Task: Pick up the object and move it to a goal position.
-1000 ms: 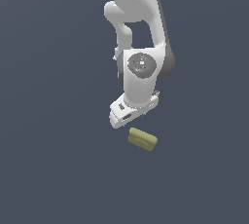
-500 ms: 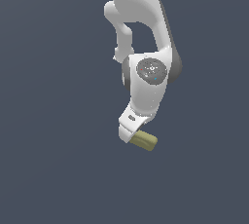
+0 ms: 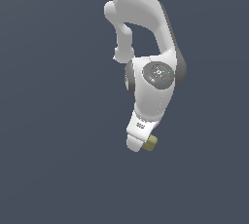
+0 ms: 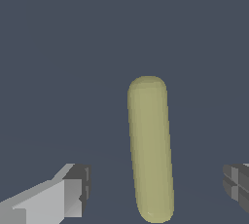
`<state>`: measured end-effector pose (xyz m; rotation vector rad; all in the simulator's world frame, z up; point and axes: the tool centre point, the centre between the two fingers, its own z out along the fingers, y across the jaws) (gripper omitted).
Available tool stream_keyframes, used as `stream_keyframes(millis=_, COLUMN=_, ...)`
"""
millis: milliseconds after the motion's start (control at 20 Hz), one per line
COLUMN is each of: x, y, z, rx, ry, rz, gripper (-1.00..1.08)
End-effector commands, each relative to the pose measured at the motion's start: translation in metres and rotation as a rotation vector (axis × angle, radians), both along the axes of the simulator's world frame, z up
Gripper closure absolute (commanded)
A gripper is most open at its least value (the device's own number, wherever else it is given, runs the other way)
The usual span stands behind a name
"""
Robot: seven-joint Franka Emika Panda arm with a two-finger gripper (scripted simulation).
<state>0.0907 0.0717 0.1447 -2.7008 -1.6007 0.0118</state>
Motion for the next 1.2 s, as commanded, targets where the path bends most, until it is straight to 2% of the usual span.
stream_keyframes(millis=0, x=0.004, y=0.002, z=0.001, rx=0.001, ry=-0.004, rz=0.035, gripper=-0.92)
stream_keyframes(millis=550, x=0.007, y=0.003, z=-0.003, rx=0.002, ry=-0.007, rz=0.066, gripper=-0.92)
stream_keyframes(millis=1150, x=0.006, y=0.003, z=-0.051, rx=0.003, ry=-0.007, rz=0.071, gripper=-0.92)
